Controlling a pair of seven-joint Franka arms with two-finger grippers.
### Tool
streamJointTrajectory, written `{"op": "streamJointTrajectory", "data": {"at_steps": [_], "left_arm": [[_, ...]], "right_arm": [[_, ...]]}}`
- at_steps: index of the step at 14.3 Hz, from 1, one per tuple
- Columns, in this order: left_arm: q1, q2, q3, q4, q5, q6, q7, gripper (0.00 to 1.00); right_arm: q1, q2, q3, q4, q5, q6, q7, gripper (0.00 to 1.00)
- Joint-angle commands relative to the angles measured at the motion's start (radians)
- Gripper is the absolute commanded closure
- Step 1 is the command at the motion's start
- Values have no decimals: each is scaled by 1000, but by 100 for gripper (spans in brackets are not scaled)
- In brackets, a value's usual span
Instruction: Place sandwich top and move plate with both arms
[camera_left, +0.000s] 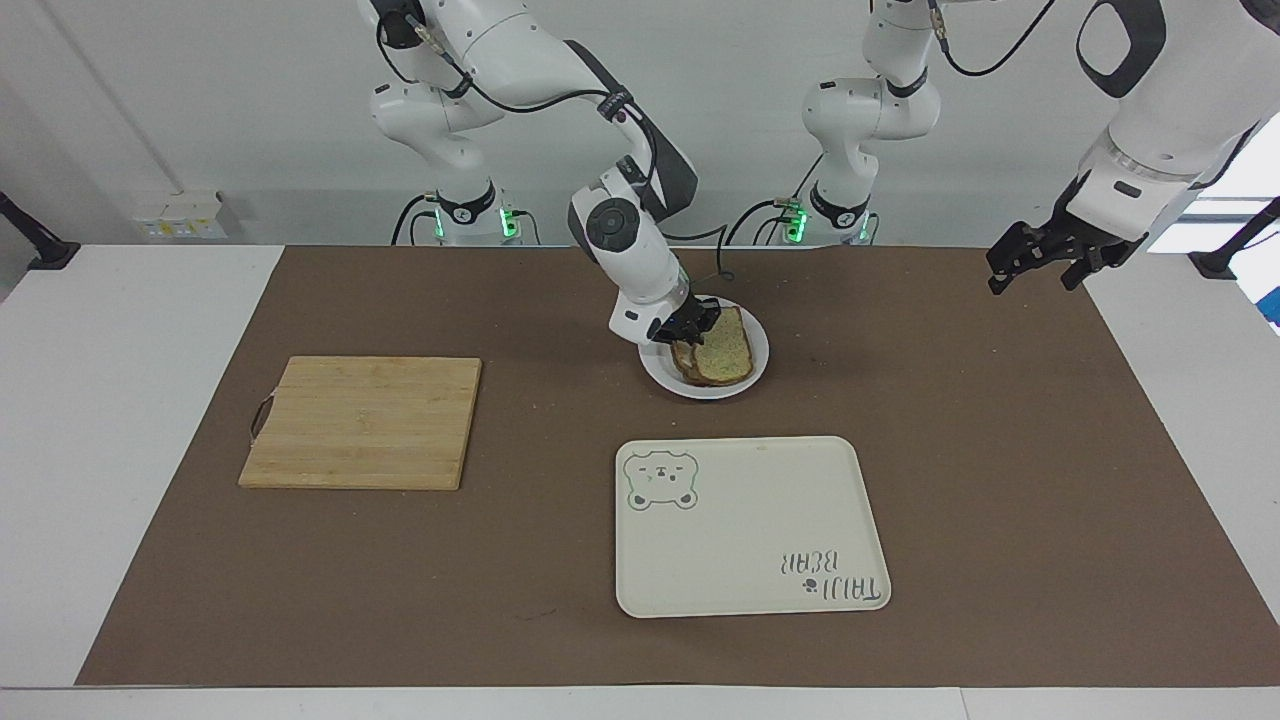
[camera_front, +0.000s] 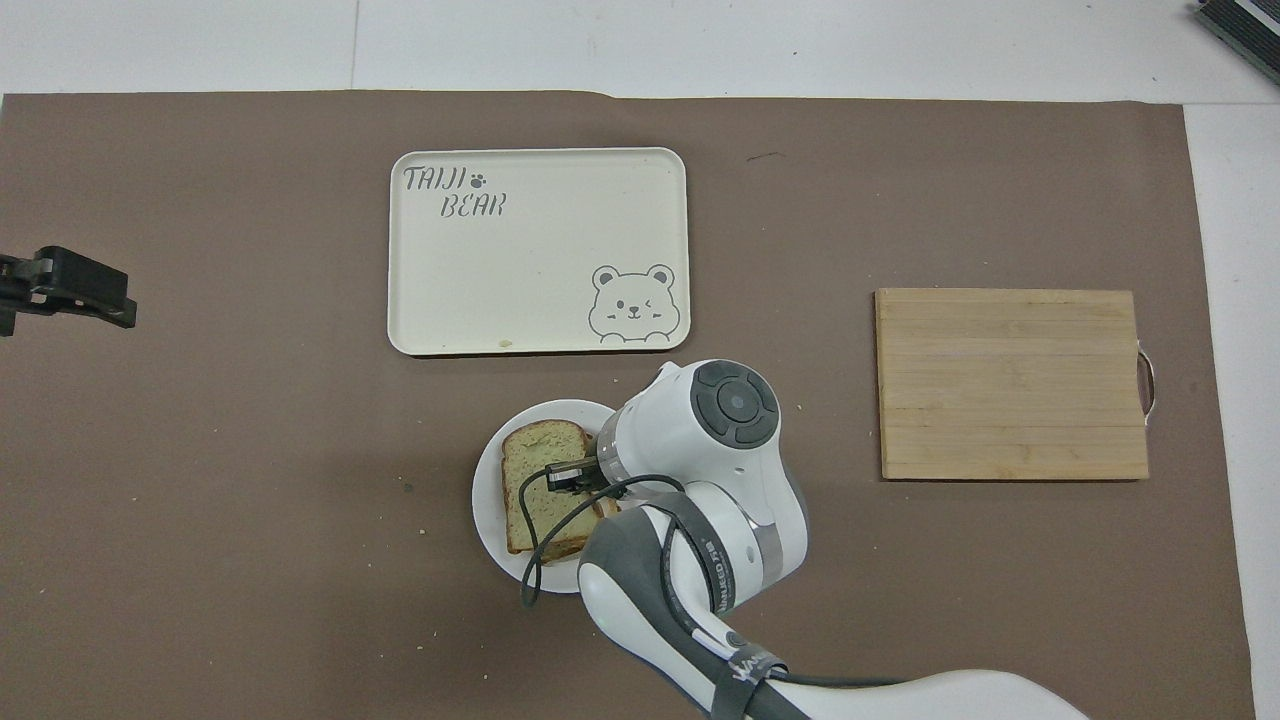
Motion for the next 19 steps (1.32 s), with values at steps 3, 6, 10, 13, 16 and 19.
{"op": "streamJointTrajectory", "data": {"at_steps": [3,6,10,13,16,19], "left_arm": [[5,-19,-2,-14,-1,-12,-3,0],[5,-19,-2,-14,0,-12,-3,0],[5,-19,-2,-14,-1,-12,-3,0],[5,-19,-1,-14,-1,-12,-3,0],[5,-19,-2,-14,0,-12,-3,0],[5,-19,-2,-14,-1,-12,-3,0]], "right_arm": [[-41,-6,-4,-1,-1,14,-8,0],[-83,-15,-8,26,-100,8,-9,0],[-177,-113,-7,28,-222,-104,-11,0],[-261,-199,-8,28,-256,-210,-11,0],[-332,-227,-8,49,-337,-246,-12,0],[-401,-230,-7,123,-415,-337,-17,0]]}}
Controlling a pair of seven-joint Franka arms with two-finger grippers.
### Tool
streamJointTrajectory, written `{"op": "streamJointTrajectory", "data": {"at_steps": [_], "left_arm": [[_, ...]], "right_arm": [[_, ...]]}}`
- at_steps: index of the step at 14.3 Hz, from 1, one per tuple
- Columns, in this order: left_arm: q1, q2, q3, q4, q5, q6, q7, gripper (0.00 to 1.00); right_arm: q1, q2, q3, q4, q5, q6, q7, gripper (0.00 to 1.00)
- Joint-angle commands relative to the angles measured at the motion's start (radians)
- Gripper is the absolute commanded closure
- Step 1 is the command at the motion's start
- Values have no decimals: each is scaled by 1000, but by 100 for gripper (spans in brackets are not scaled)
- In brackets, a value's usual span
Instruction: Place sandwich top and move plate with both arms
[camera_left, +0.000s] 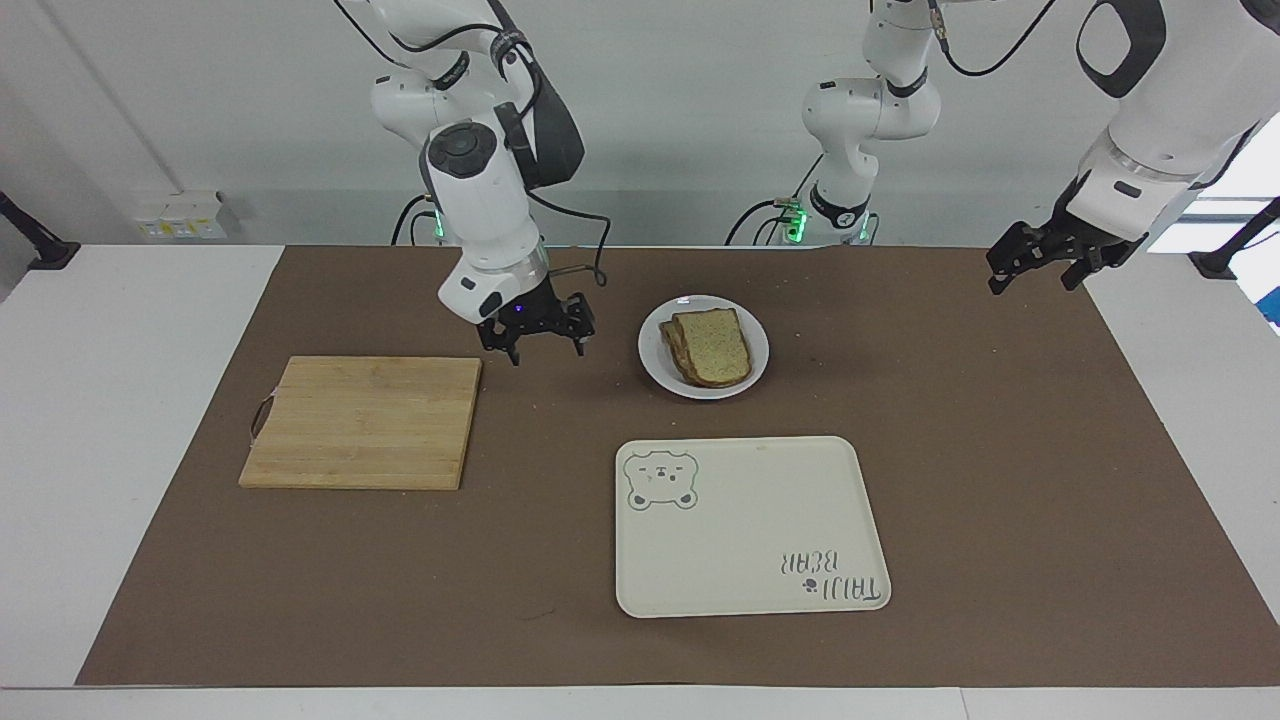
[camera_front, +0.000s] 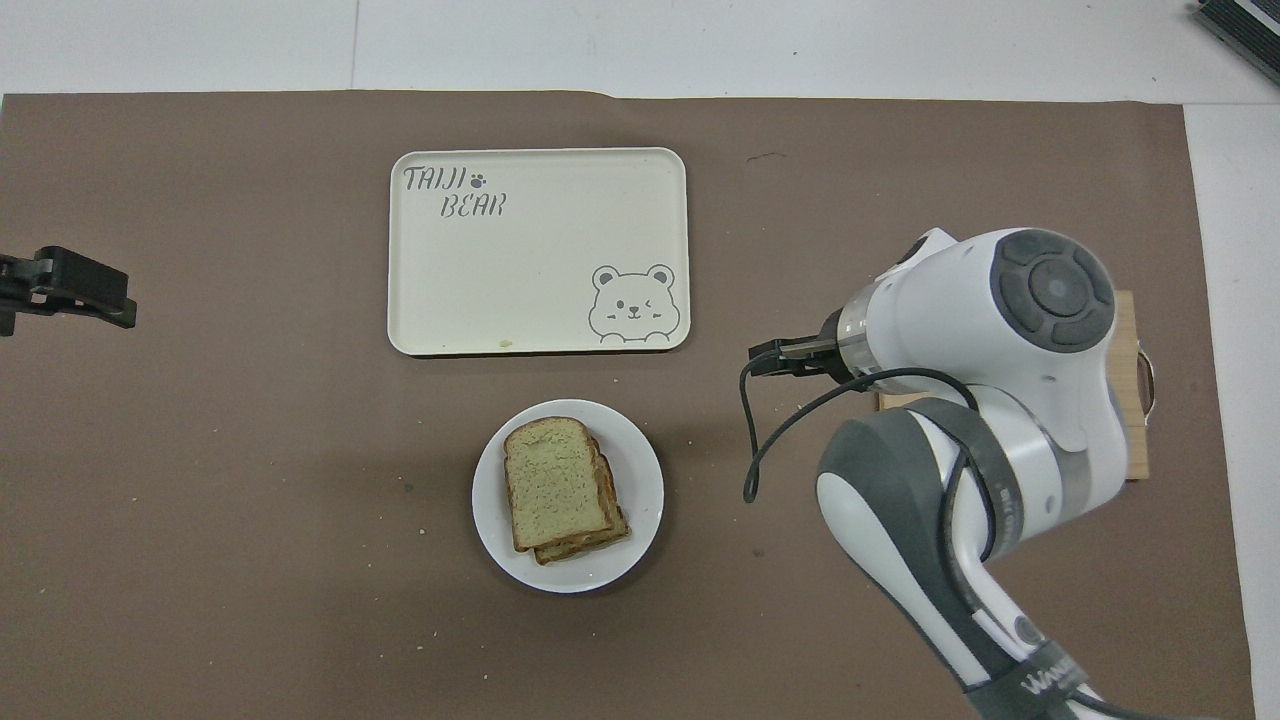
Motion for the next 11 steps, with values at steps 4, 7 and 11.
{"op": "streamJointTrajectory", "data": {"at_steps": [4,7,11], "left_arm": [[5,-19,-2,-14,-1,-12,-3,0],[5,-19,-2,-14,0,-12,-3,0],[5,-18,-2,-14,-1,-12,-3,0]], "right_arm": [[-137,-51,6,98,-48,-123,-94,0],[-140,-102,3,101,-60,-158,-91,0],[-148,-118,-58,215,-60,-277,-93,0]]}}
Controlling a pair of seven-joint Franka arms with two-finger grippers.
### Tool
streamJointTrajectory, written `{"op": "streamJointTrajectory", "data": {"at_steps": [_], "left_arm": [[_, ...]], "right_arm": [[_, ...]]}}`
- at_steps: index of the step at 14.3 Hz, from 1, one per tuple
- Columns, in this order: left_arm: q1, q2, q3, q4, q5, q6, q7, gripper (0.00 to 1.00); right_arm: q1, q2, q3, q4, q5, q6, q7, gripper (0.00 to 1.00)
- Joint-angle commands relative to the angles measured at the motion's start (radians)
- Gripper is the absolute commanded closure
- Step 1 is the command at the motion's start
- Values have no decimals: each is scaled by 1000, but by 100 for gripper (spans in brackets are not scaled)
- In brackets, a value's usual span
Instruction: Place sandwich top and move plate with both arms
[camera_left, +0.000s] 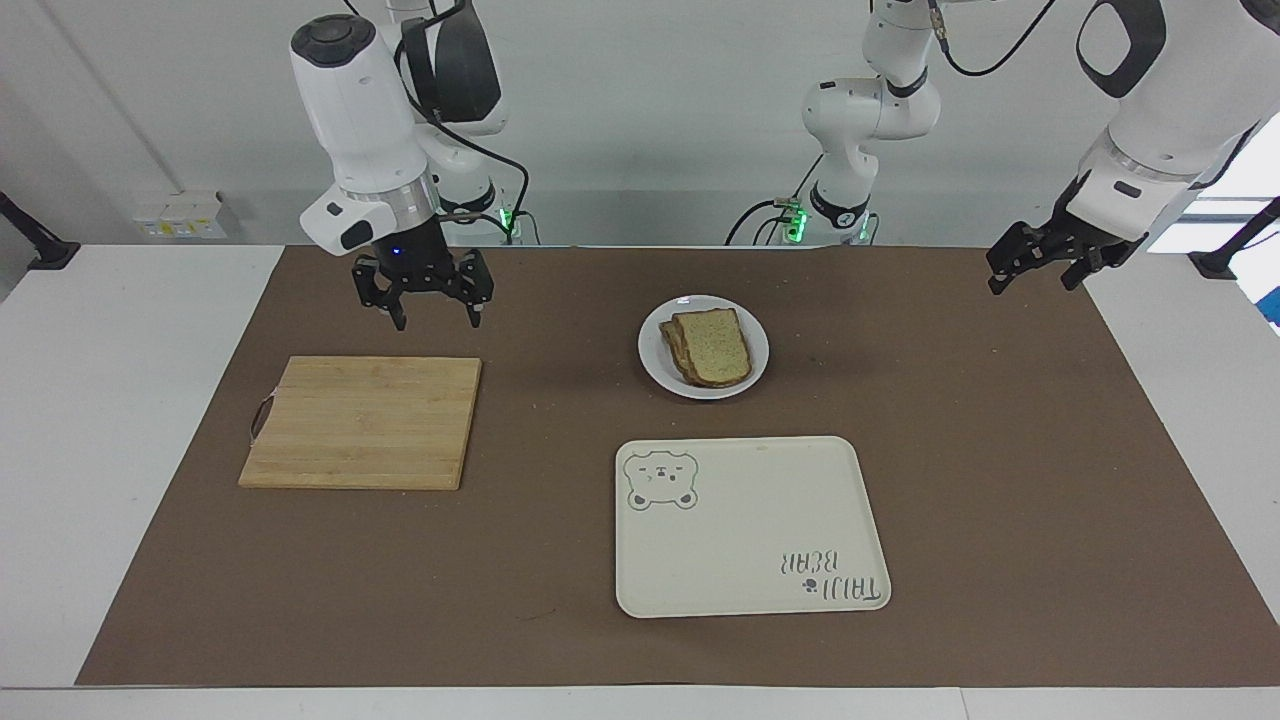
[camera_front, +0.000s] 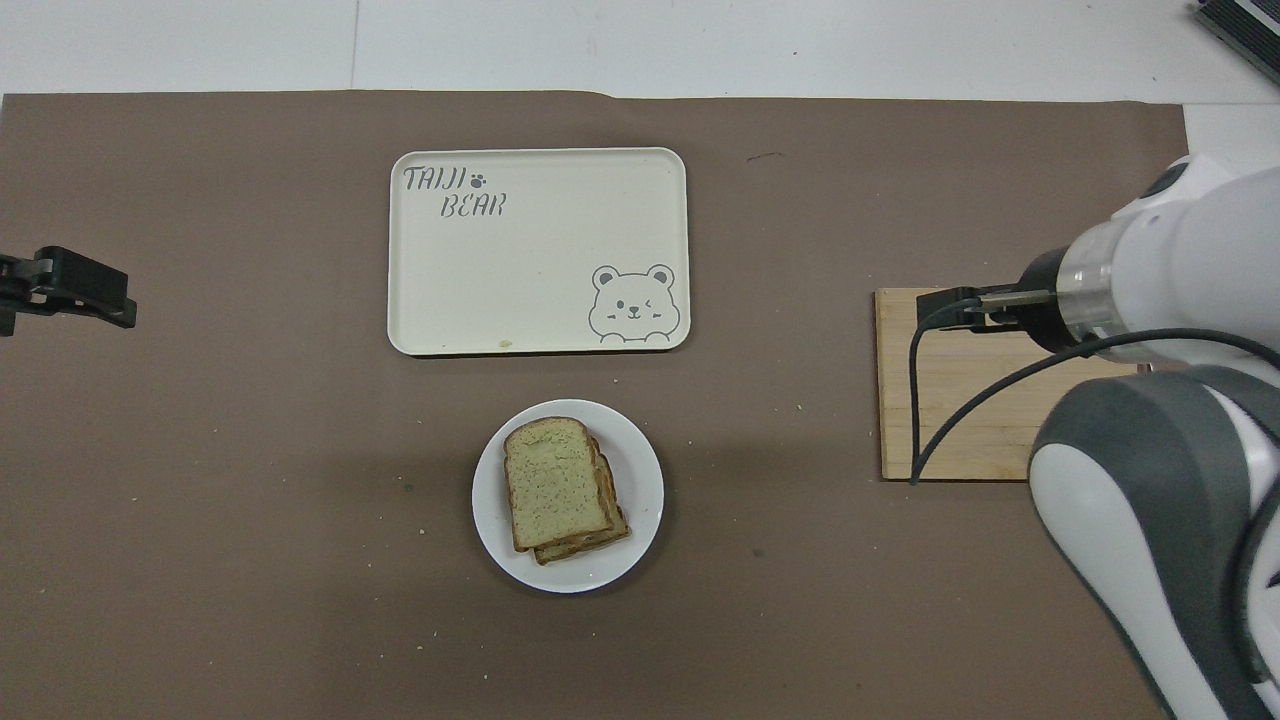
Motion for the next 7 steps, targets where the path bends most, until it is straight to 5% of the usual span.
{"op": "streamJointTrajectory", "data": {"at_steps": [1,5,7], "left_arm": [[5,-19,-2,-14,0,-15,-3,0],[8,-45,1,-23,-26,-53,-22,0],[11,-129,-2,-160,-79,-38,-23,0]], "right_arm": [[-14,6,-49,101,-23,-102,-11,0],[-11,-3,-136,146,-29,-141,-12,0],[-11,-7,-187,158,-30,-141,-27,0]]}}
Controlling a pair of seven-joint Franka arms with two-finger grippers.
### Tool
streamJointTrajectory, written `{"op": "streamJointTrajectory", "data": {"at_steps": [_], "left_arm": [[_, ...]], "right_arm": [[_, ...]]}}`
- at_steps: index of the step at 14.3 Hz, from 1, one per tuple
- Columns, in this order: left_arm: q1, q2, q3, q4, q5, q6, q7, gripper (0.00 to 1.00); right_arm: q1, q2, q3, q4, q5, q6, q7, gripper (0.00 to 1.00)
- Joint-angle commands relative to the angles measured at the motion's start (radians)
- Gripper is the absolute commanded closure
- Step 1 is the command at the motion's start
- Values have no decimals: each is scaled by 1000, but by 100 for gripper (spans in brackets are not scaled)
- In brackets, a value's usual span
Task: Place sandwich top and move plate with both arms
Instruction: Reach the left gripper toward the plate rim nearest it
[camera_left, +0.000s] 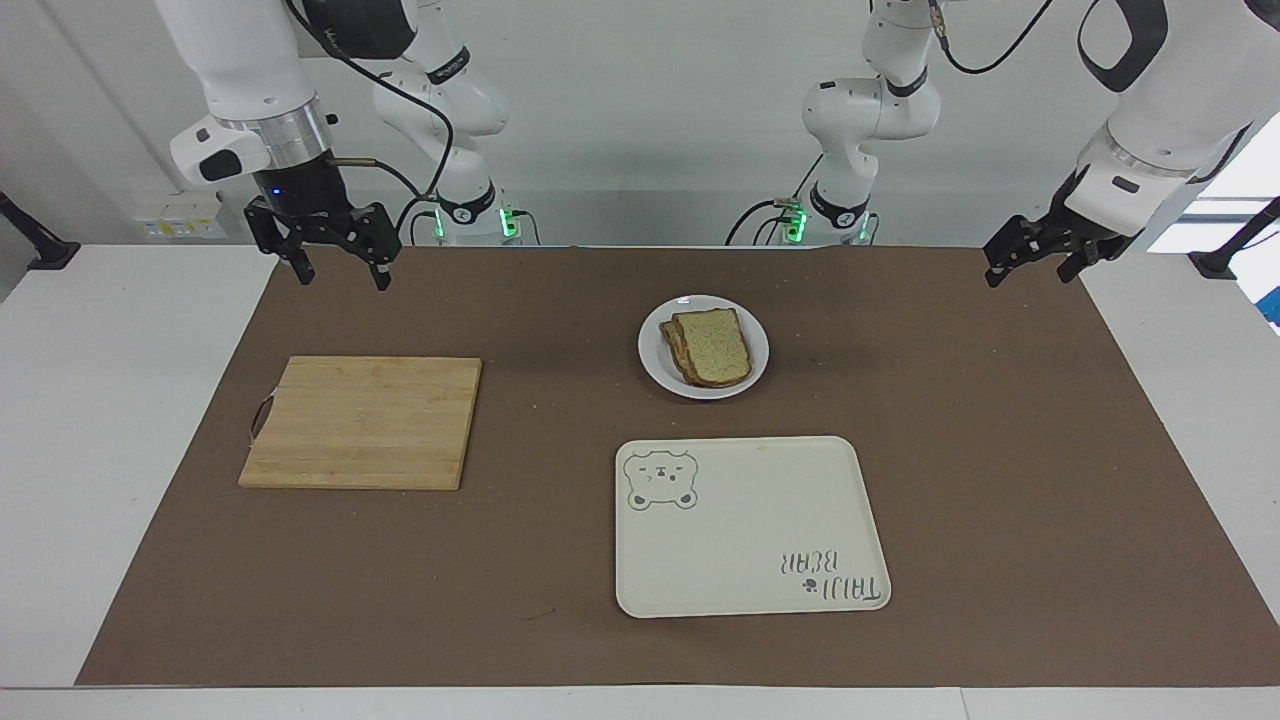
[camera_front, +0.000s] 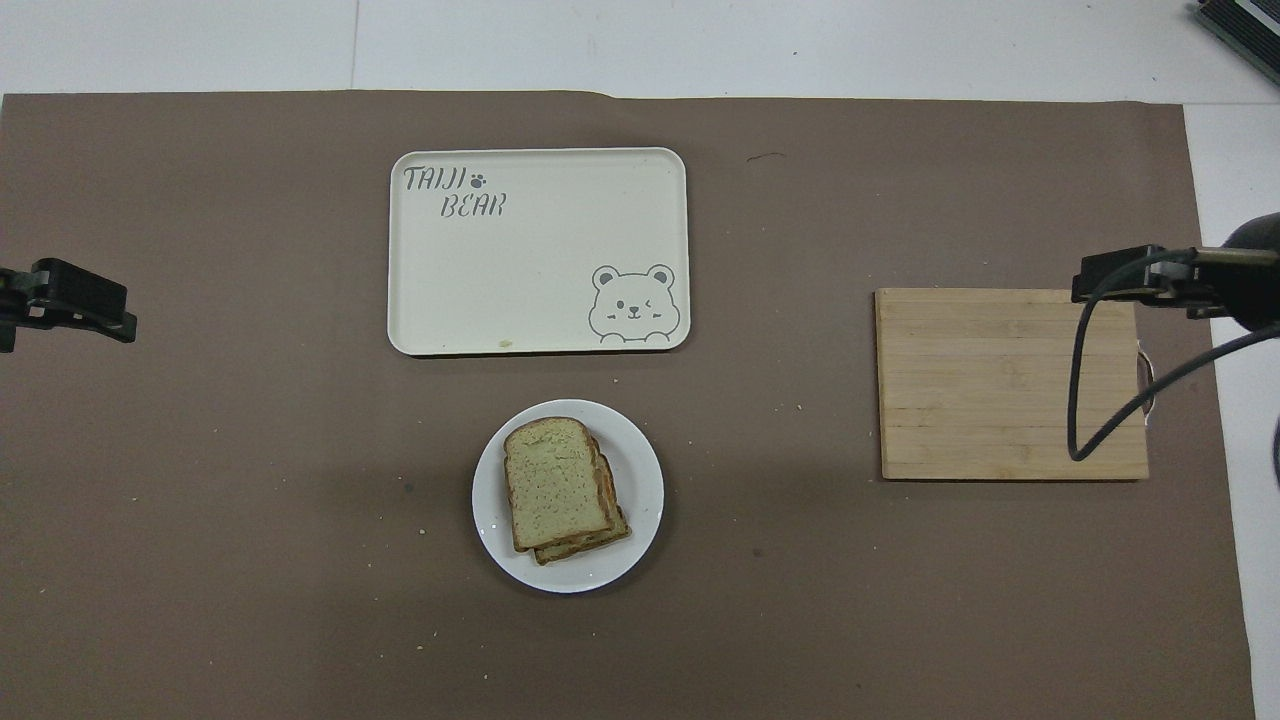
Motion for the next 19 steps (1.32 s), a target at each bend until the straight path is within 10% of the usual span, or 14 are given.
{"op": "streamJointTrajectory", "data": {"at_steps": [1,4,19], "left_arm": [[-2,-144,-7,-212,-47,46,-12,0],[-5,-235,-10,-371,-152,162,-10,0],[-127,-221,-15,-832,-594,695,140,0]], "right_arm": [[-6,3,-50,26,-27,-20,-48,0],[-11,-3,-94,20,-27,-38,-81,0],[-94,-36,-122,6,-68,-152,-89,0]]}}
